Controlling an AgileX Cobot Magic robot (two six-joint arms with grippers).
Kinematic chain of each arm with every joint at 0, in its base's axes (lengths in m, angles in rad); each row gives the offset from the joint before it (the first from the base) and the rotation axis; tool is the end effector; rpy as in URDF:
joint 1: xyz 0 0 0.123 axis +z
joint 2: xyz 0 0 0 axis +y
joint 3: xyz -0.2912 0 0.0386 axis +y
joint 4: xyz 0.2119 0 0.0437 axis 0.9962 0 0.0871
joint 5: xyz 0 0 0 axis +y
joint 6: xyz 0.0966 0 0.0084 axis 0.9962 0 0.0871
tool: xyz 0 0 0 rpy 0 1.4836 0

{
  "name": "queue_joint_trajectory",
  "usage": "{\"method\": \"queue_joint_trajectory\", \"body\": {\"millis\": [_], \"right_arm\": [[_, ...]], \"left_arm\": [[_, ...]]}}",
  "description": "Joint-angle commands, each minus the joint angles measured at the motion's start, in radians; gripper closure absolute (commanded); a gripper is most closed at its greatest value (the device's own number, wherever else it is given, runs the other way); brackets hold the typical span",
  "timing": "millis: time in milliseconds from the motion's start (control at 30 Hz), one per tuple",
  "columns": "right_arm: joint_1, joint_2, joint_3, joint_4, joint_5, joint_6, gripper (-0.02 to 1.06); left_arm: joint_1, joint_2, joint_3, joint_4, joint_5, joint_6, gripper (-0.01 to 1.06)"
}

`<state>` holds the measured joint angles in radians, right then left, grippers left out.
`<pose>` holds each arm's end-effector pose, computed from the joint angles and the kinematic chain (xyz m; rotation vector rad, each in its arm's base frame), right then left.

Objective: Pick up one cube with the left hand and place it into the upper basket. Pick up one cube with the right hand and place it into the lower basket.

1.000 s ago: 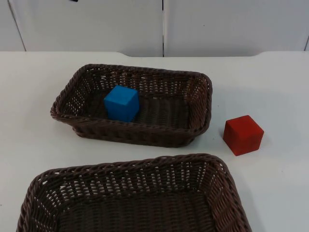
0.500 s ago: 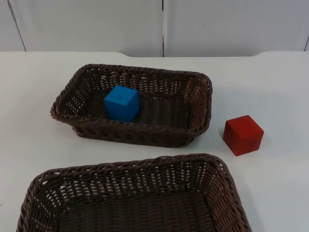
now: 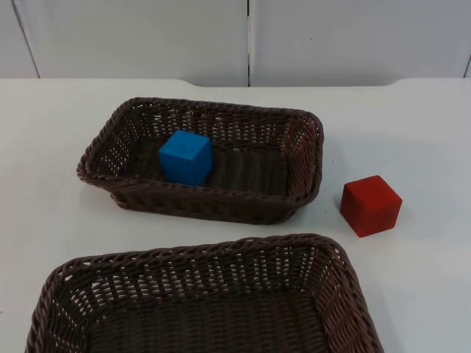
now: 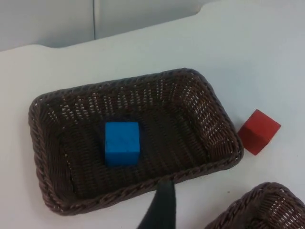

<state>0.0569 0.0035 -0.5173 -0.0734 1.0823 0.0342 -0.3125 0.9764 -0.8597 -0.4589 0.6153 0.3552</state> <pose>-0.0418 -0.0087 0.2601 -0.0183 2.0500 -0.0312 0.1466 -0.0734 0.3521 0.4569 2.1329 -0.4748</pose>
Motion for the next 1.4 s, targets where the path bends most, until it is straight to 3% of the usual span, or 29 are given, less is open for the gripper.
{"method": "queue_joint_trajectory", "body": {"millis": [0,200,367,867,1367], "right_arm": [[-0.001,-0.004,0.002,-0.003,-0.003,-0.004,-0.01],[-0.001,-0.004,0.002,-0.003,-0.003,-0.004,-0.01],[-0.001,-0.004,0.002,-0.003,-0.003,-0.004,-0.01],[-0.001,-0.004,0.002,-0.003,-0.003,-0.004,-0.01],[-0.001,-0.004,0.002,-0.003,-0.003,-0.004,-0.01]], "left_arm": [[-0.007,-0.056,0.027,-0.006,0.008,0.006,0.28],[-0.007,-0.185,0.102,0.014,0.022,0.006,0.28],[-0.007,-0.283,0.132,0.044,0.090,0.006,0.28],[-0.007,-0.457,0.314,0.042,0.075,0.006,0.28],[-0.007,-0.556,0.338,0.068,0.039,0.006,0.28]]}}
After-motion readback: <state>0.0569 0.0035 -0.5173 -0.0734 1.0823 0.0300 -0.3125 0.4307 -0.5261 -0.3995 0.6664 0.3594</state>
